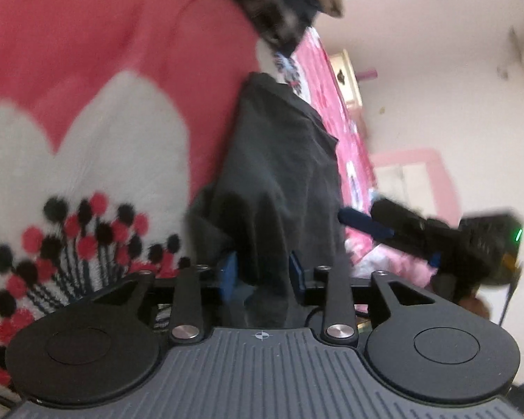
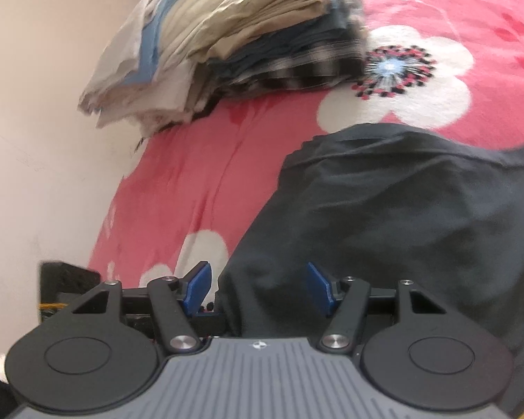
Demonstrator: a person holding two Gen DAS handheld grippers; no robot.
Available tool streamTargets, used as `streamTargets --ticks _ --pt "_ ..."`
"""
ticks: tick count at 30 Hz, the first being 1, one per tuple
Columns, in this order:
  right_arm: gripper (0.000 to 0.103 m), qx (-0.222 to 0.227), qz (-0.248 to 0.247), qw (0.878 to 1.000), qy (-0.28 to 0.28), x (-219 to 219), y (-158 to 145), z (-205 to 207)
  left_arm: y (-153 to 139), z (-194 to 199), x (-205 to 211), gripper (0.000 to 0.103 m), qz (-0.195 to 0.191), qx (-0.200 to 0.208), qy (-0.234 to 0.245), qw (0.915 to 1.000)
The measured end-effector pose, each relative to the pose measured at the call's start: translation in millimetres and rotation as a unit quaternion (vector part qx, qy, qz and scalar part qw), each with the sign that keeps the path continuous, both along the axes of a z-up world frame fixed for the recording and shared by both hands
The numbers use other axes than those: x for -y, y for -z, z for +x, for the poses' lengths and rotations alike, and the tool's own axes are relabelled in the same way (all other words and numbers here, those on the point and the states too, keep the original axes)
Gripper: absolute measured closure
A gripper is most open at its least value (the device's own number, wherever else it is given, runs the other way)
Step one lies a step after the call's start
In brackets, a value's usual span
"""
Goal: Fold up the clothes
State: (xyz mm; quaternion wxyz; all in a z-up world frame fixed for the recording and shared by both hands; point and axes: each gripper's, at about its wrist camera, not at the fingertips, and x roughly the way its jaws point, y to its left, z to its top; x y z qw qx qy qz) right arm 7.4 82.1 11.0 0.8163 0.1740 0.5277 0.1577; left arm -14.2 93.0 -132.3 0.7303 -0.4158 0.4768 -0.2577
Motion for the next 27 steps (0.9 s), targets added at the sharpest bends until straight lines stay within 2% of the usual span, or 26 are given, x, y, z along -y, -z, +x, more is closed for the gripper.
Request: streamTargets --ticks 4,9,13,16,19,20,21,23,27 --pt "0.031 -0.025 -0.046 0.997 -0.055 -27.5 5.3 13.3 -21.8 -8.4 10.3 0.064 0.081 0.053 0.031 0.9948" --pt "0.031 -0.068 -0.092 0.988 -0.106 -58.9 17.3 25.7 -29.9 -22.6 2.7 0.061 0.135 0.092 0.048 0.9854" --pt "0.031 -0.097 -0.118 0.981 -0.121 -76.2 26.8 24.0 -27.5 -31.4 -5.1 0.061 0.151 0.098 0.051 0.9824" --pt "0.037 -0.102 -0.146 0.976 -0.126 -85.1 36.7 23.8 -28.4 -34.1 -6.6 0.061 0.15 0.107 0.06 0.981" --pt "0.05 -0.106 -0.156 0.974 -0.126 -87.7 45.5 22.7 -30.7 -34.2 -1.8 0.061 0.153 0.131 0.072 0.9769" --pt "0.062 -0.104 -0.154 0.975 -0.125 -86.3 46.1 21.4 -31.2 -34.6 -1.8 0.061 0.152 0.135 0.073 0.9764" --pt "0.08 -0.101 -0.151 0.975 -0.124 -84.2 45.8 19.6 -31.6 -35.0 -1.7 0.061 0.15 0.139 0.075 0.9759" --pt "0.097 -0.096 -0.14 0.979 -0.116 -78.1 42.9 16.7 -32.5 -36.0 -2.8 0.061 0.148 0.144 0.075 0.9756" --pt "0.099 -0.089 -0.093 0.988 -0.08 -58.8 28.4 12.5 -36.0 -38.5 -7.4 0.061 0.144 0.148 0.07 0.976"
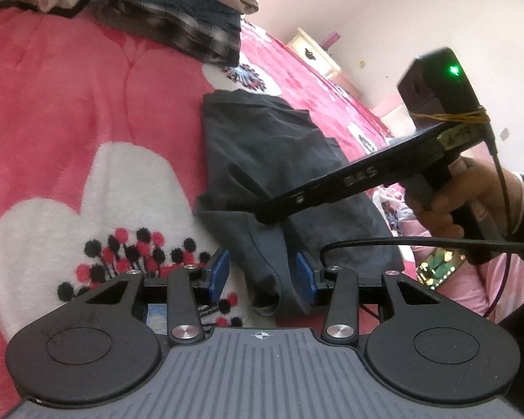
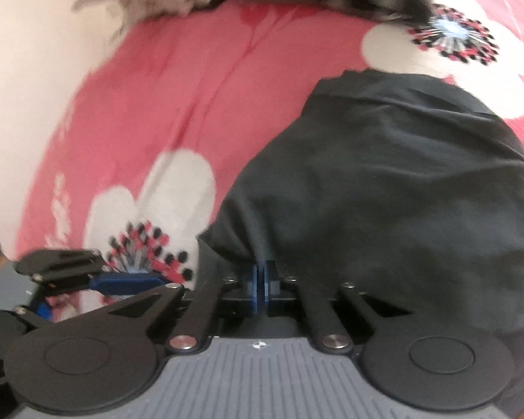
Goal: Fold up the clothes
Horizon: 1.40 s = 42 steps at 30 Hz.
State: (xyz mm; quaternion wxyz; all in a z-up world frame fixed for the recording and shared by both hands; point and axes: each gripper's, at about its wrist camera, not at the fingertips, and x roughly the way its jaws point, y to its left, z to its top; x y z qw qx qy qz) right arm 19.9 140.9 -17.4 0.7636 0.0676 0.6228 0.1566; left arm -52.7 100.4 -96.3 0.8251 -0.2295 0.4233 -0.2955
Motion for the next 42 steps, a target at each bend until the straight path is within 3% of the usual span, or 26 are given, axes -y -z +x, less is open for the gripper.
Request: streamTargets --ticks 7,15,18,21,24,27,31,34,36,42 --pt "0.099 0.018 0.042 0.999 0.029 16.5 -15.1 -7.7 -10.8 3.8 10.6 0.056 0.002 0.017 0.017 0.9997" --pt "0.099 0.038 0.062 0.997 0.035 20.0 -26.7 -15.1 5.4 21.9 39.5 0.055 -0.028 0.0 0.06 0.9978" --pt "0.099 0.044 0.068 0.996 0.033 19.8 -30.7 -17.2 10.3 26.6 46.1 0.055 -0.051 -0.005 0.083 0.9952" --pt "0.099 0.045 0.074 0.996 0.027 16.0 -27.9 -16.9 16.7 30.7 48.2 0.056 -0.1 -0.012 0.109 0.9889" --pt "0.099 0.038 0.076 0.996 0.017 9.7 -19.6 -15.1 30.8 38.8 49.5 0.055 -0.14 -0.044 0.12 0.9818" --pt "0.098 0.026 0.083 0.996 0.0 1.7 -9.6 -13.6 37.5 42.4 49.2 0.055 -0.131 -0.064 0.103 0.9839" --pt "0.094 0.012 0.097 0.995 -0.02 -6.6 5.5 -10.8 31.5 37.0 44.5 0.055 -0.131 -0.057 0.1 0.9847" --pt "0.081 0.006 0.111 0.993 -0.027 -9.8 12.8 -9.1 29.7 32.4 45.8 0.055 -0.119 -0.058 0.102 0.9859" --pt "0.073 0.022 0.134 0.991 -0.013 0.6 1.1 -9.7 24.1 28.7 44.5 0.055 -0.103 -0.048 0.101 0.9884" --pt "0.068 0.055 0.138 0.989 0.007 37.5 -27.7 -26.4 4.3 14.0 25.6 0.055 -0.065 -0.013 0.099 0.9929"
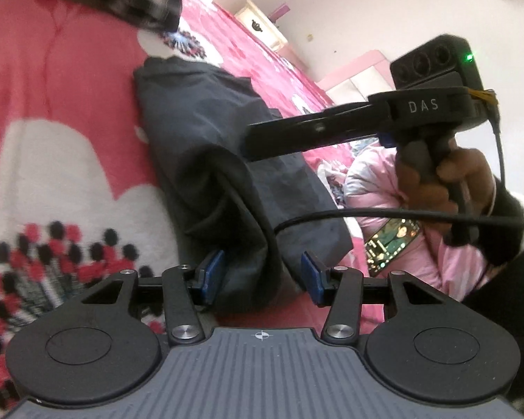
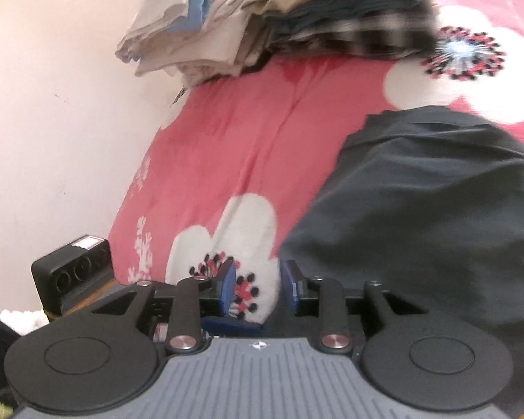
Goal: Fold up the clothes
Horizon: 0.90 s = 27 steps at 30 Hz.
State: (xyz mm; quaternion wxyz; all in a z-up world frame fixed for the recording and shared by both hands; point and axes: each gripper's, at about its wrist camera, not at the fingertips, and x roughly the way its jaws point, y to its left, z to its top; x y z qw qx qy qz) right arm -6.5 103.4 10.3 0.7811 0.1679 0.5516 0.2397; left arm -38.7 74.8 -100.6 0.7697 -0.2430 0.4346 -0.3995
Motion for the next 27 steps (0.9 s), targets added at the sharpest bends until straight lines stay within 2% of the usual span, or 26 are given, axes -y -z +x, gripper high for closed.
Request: streamTargets --ticks 5,11,16,19,22,24,27 --pt "0.068 -0.021 -0.029 0.999 -0.033 1.8 20.1 -25.5 -6.7 -8.0 -8.6 0.055 0.027 0.016 0.012 0.9994" --pt "0.069 -0.065 -0.047 0.996 -0.051 -0.2 50.4 -55.1 -10.7 -5.4 -13.5 0.055 0.036 0.021 -0.007 0.9991" --pt "0.069 -0.041 -0.034 0.998 -0.018 13.6 38.3 -61.9 -25.1 -6.8 2.5 0.055 0.041 0.063 0.019 0.997" --pt "0.069 -0.039 -0.033 0.999 -0.009 17.4 37.3 -61.3 -23.2 -7.6 15.8 0.055 0.048 0.07 0.04 0.9956" --pt "0.069 -0.038 -0.031 0.999 -0.003 20.1 37.0 -60.7 -7.6 -0.3 23.6 0.055 0.078 0.037 0.029 0.9958" --pt "0.069 -0.037 -0.03 0.999 0.002 22.0 36.9 -60.3 3.8 5.3 20.3 0.059 0.077 0.004 0.015 0.9969" --pt "0.069 -0.036 -0.029 0.999 0.008 24.8 36.6 -59.7 16.1 10.9 11.4 0.07 0.034 -0.037 0.01 0.9987"
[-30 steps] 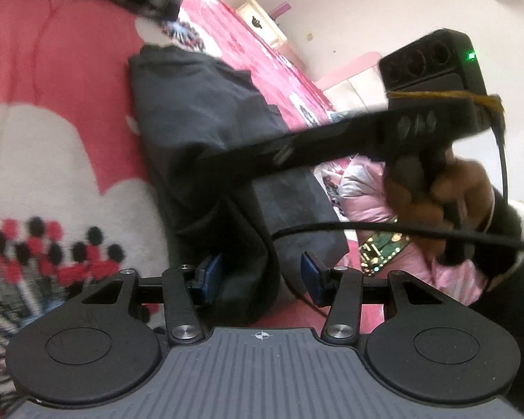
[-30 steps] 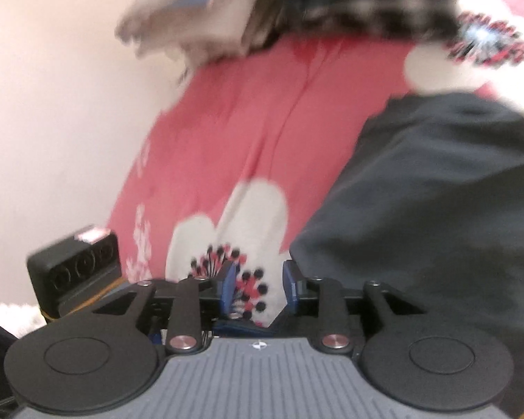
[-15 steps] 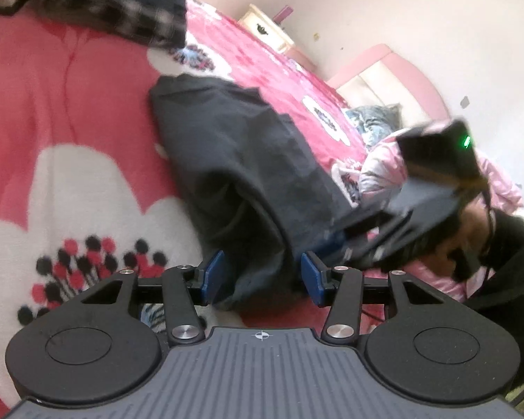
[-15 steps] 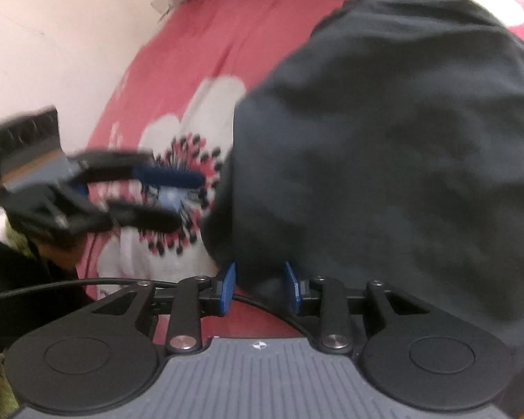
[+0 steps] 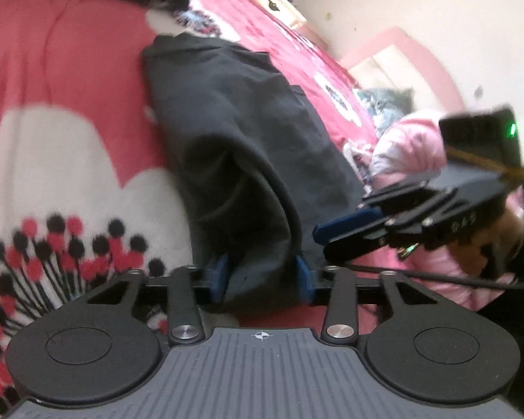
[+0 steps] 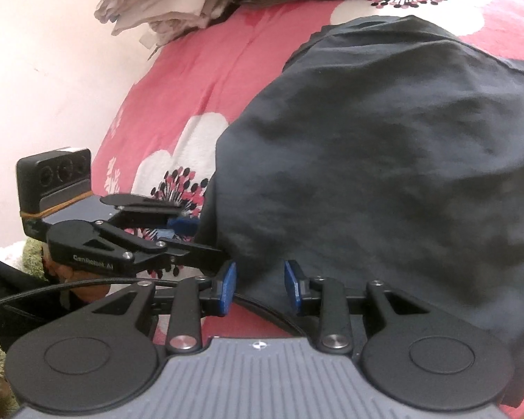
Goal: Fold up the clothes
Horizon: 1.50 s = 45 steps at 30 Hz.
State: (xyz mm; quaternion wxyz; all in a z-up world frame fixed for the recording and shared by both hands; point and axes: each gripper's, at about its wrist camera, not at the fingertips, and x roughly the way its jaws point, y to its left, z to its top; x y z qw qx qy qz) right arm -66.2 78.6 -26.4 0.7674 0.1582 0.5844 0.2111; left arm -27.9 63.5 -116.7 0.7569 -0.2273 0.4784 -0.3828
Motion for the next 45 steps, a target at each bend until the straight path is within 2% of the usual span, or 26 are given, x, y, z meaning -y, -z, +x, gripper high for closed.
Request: streamTargets --ticks 4,6,10,13,17,20,24,29,32,34,35,36,37,38,41,45 --pt "0.069 0.002 0.002 1.0 0.009 3.7 -0.3 0.8 17.8 4.8 -6.5 0.074 -0.06 -0.067 0.018 0.9958" --pt "0.069 0.006 0.003 1.0 0.012 3.7 -2.2 2.6 17.2 6.8 -12.4 0.072 -0.059 -0.075 0.009 0.9954" --pt "0.069 0.015 0.006 1.0 0.023 8.6 -8.6 5.0 2.0 7.3 -29.6 0.051 -0.072 -0.059 -0.017 0.9956" --pt "0.069 0.016 0.007 0.999 0.03 9.6 -6.9 8.7 -8.3 11.1 -39.1 0.045 -0.084 -0.051 -0.041 0.9943" --pt "0.069 0.012 0.01 0.999 0.035 10.1 -3.2 9.8 -22.4 18.4 -40.8 0.042 -0.078 -0.033 -0.072 0.9938" --pt "0.069 0.012 0.012 0.999 0.035 8.6 -1.6 8.8 -22.6 28.8 -32.0 0.042 -0.054 -0.056 -0.071 0.9944" --pt "0.069 0.012 0.014 0.999 0.038 9.5 -0.6 7.4 -3.7 44.6 -22.8 0.041 -0.05 -0.124 -0.086 0.9872" --pt "0.069 0.009 0.014 0.999 0.041 10.8 2.0 6.7 -3.1 51.6 -12.7 0.042 -0.057 -0.12 -0.082 0.9877" --pt "0.069 0.008 0.016 0.999 0.042 10.8 4.1 6.9 3.5 58.6 -4.1 0.049 -0.039 -0.136 -0.077 0.987" --pt "0.069 0.008 0.017 0.999 0.043 11.0 5.7 7.1 8.6 62.1 -2.4 0.061 -0.041 -0.14 -0.076 0.9864" --pt "0.069 0.008 0.018 0.999 0.044 11.2 6.6 7.2 10.4 63.3 -1.5 0.063 -0.044 -0.139 -0.075 0.9865" --pt "0.069 0.007 0.018 0.999 0.044 11.5 7.5 7.2 11.4 64.4 -1.1 0.072 -0.051 -0.138 -0.072 0.9865" --pt "0.069 0.006 0.019 0.999 0.044 11.8 8.4 7.1 12.9 65.3 -0.9 0.085 -0.065 -0.137 -0.066 0.9862" --pt "0.069 0.006 0.019 0.999 0.044 12.2 9.2 7.0 13.7 65.4 -1.9 0.089 -0.082 -0.132 -0.063 0.9858" --pt "0.069 0.002 0.019 0.999 0.046 14.0 11.9 6.3 11.4 64.9 -10.3 0.094 -0.134 -0.113 -0.065 0.9824" --pt "0.069 -0.003 0.02 0.999 0.05 17.4 16.3 5.6 19.9 65.4 -23.6 0.094 -0.239 -0.113 -0.064 0.9622"
